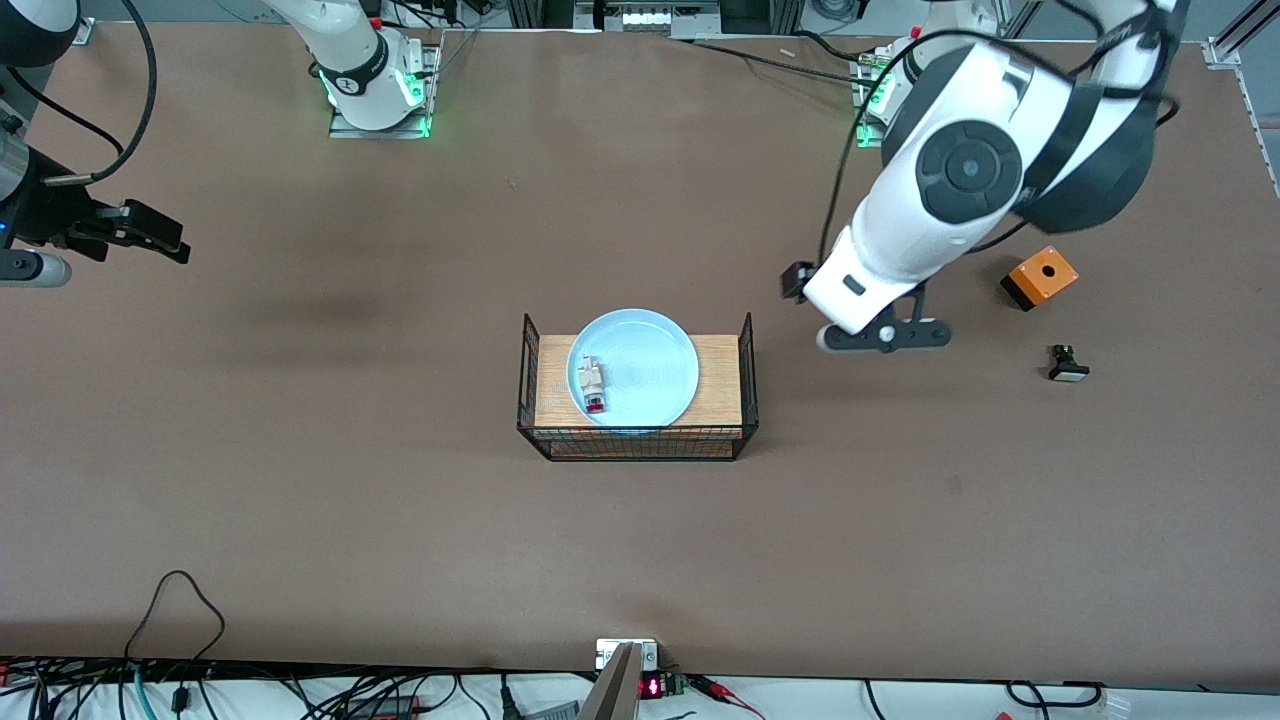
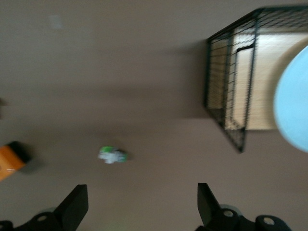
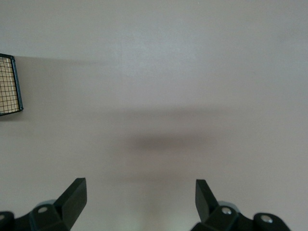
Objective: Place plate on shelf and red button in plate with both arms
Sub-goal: 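Open the left gripper and draw it back from the plate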
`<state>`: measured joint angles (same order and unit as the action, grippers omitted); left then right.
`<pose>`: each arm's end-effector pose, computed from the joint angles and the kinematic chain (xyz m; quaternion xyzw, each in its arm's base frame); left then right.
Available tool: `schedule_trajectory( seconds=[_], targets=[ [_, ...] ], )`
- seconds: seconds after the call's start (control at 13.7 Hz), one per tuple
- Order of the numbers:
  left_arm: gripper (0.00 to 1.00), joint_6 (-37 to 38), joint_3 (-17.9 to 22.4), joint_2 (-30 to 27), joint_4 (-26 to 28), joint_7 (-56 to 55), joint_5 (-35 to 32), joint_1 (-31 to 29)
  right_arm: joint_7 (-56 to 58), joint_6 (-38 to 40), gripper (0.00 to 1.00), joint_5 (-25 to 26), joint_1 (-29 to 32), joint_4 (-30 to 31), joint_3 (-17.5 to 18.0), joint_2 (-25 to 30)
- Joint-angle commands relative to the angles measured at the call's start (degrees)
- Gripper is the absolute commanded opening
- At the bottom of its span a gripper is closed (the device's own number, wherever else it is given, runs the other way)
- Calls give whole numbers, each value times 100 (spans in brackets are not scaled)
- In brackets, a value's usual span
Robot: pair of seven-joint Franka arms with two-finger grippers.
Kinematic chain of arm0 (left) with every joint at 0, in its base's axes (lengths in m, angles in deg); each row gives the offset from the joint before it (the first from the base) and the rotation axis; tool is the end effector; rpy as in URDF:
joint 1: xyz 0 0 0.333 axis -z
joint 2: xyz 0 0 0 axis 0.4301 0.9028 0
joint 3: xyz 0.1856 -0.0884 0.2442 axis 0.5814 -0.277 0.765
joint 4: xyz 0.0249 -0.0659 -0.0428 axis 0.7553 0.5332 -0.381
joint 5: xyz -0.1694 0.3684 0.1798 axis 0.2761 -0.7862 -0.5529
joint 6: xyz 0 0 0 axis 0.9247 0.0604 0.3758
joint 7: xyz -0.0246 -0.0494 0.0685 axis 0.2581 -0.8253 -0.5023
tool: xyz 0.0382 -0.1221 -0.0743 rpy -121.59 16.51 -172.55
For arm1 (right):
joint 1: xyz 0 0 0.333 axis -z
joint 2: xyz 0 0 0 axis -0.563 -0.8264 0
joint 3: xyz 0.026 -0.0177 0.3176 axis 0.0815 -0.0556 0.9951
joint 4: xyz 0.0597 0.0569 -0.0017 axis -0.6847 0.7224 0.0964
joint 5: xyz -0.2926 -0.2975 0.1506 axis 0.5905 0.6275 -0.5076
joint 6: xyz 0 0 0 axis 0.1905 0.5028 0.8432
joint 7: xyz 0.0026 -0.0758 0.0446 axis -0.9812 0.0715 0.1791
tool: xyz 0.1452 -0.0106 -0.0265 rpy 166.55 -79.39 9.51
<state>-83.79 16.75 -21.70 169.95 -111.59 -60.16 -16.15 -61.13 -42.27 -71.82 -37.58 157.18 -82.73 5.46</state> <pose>0.6076 -0.2889 0.4544 -0.9943 0.0070 0.0938 0.0511 0.6053 -0.0168 0.5291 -0.9995 0.0113 0.0287 0.0014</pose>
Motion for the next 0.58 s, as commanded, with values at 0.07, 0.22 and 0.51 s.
schedule_trajectory(
  seconds=[0.07,0.22,0.51],
  targets=[
    [100,174,149,-599,282,1773,-56,-605,80,118,100,21,-28,-118,19,-32],
    [100,-54,813,-941,615,2514,296,-669,80,118,100,21,-28,-118,19,-24],
    [100,-1249,1310,-2013,2161,2983,447,-817,80,118,100,21,-28,-136,28,-24]
  ],
)
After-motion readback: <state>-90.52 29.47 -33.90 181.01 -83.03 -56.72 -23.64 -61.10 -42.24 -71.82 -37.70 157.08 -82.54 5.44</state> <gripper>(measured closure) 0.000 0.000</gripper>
